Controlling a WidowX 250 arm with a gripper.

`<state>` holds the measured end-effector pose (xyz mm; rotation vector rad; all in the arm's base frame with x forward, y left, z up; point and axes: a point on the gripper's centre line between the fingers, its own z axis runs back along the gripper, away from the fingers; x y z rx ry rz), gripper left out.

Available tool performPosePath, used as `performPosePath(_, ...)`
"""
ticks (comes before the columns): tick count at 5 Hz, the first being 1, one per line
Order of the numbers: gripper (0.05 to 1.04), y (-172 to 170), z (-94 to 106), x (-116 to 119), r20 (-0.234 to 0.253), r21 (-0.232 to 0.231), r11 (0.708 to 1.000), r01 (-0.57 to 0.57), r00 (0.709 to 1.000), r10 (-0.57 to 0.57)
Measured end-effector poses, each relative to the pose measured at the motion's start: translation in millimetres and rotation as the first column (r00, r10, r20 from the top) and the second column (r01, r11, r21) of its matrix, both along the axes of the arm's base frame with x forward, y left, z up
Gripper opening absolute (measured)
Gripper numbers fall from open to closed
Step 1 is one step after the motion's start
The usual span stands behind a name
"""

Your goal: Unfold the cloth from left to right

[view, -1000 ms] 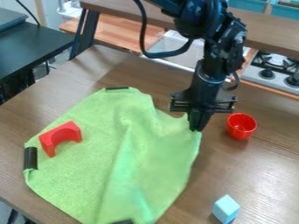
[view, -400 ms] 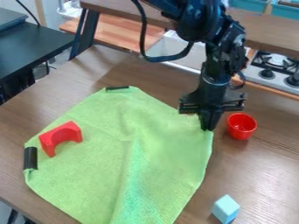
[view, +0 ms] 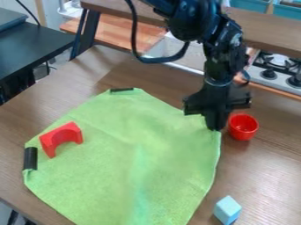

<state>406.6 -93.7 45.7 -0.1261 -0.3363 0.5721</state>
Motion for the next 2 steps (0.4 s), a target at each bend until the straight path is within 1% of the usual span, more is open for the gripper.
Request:
performPosePath(1, 0.429, -0.1, 11.9, -6.8, 0.081, -0.044, 0.999, 0.01, 0.997, -0.007)
performPosePath(2, 0.733, 18.5, 29.3, -11.8, 0.13, -0.097, 0.995, 0.006, 0.992, 0.007)
